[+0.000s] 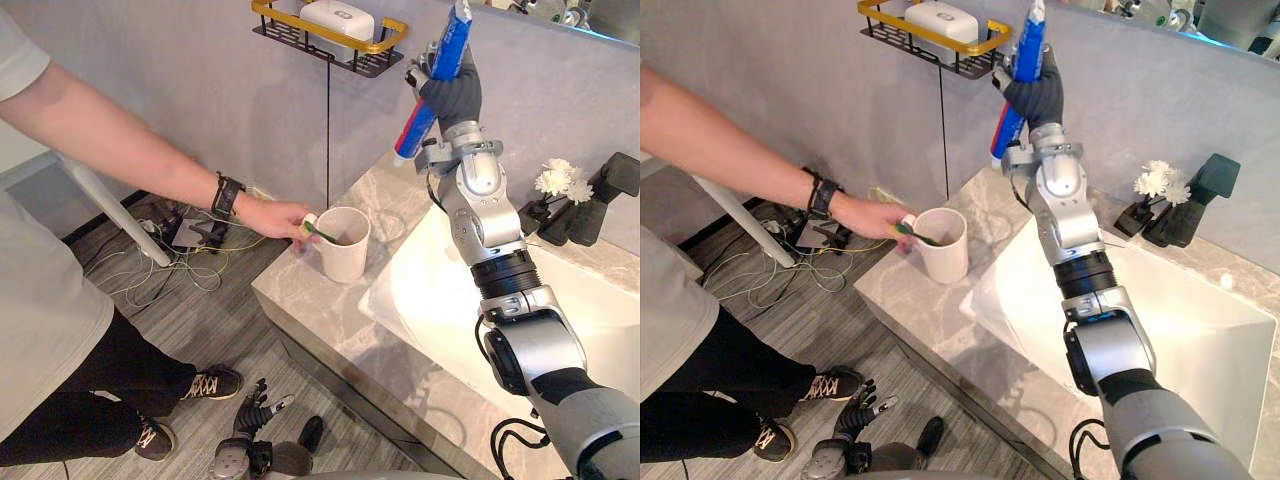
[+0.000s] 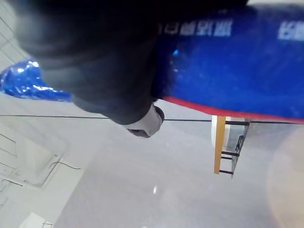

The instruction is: Organize washtable

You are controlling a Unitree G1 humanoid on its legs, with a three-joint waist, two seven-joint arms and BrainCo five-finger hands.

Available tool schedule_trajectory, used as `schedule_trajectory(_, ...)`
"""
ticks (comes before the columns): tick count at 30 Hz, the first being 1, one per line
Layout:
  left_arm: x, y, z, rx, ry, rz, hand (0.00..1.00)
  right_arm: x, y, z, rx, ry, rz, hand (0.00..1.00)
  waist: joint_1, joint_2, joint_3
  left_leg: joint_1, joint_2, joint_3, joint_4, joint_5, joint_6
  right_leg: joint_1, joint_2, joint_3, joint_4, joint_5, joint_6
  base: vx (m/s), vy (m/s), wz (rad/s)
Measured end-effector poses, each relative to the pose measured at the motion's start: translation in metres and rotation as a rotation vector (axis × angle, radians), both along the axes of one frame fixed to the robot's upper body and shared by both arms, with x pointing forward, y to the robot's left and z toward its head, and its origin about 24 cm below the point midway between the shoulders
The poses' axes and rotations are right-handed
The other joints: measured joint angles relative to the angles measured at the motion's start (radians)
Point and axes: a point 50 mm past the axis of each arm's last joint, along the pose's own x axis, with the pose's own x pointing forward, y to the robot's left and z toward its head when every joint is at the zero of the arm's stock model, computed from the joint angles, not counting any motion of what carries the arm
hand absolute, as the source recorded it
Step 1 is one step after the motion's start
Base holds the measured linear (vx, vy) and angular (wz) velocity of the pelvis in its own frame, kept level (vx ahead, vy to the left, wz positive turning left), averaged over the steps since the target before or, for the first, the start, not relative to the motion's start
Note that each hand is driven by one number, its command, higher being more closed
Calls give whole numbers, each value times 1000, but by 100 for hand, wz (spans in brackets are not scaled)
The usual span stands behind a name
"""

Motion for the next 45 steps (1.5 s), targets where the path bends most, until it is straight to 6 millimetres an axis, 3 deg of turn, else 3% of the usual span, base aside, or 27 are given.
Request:
schedule_trajectory(18, 0, 0, 0, 1, -1, 1, 0, -1, 11, -21, -32, 57, 54, 100, -4, -3, 5, 8, 6, 17, -6, -1, 0, 0, -2, 20, 17, -5, -9, -3, -1, -2)
schedule_trajectory(23, 0, 1, 0, 1, -2, 1, 0, -10, 13, -34, -10, 69, 89, 100, -7, -7, 7, 20, 10, 25, -6, -1, 0, 4, -2, 28, 20, -5, -9, -24, -8, -4)
schedule_trajectory(31, -2, 2, -1, 3, 12, 5, 0, -29, 33, -34, 12, 19, 224, 100, -28, -9, 8, 31, 18, 36, -6, -1, 0, 8, -3, 41, 28, -6, -10, -40, -14, -5)
schedule_trajectory(37, -2, 2, -2, 2, 14, 5, 0, -33, 41, -51, 20, 69, 277, 100, -30, -11, 7, 38, 19, 41, -6, -1, 0, 11, -3, 48, 31, -6, -10, -38, -14, -3)
schedule_trajectory(45, -2, 2, -2, 3, 12, 5, 0, -41, 51, -52, 34, 57, 333, 100, -30, -12, 7, 38, 19, 40, -6, -1, 0, 11, -3, 47, 30, -6, -10, -5, -2, 0)
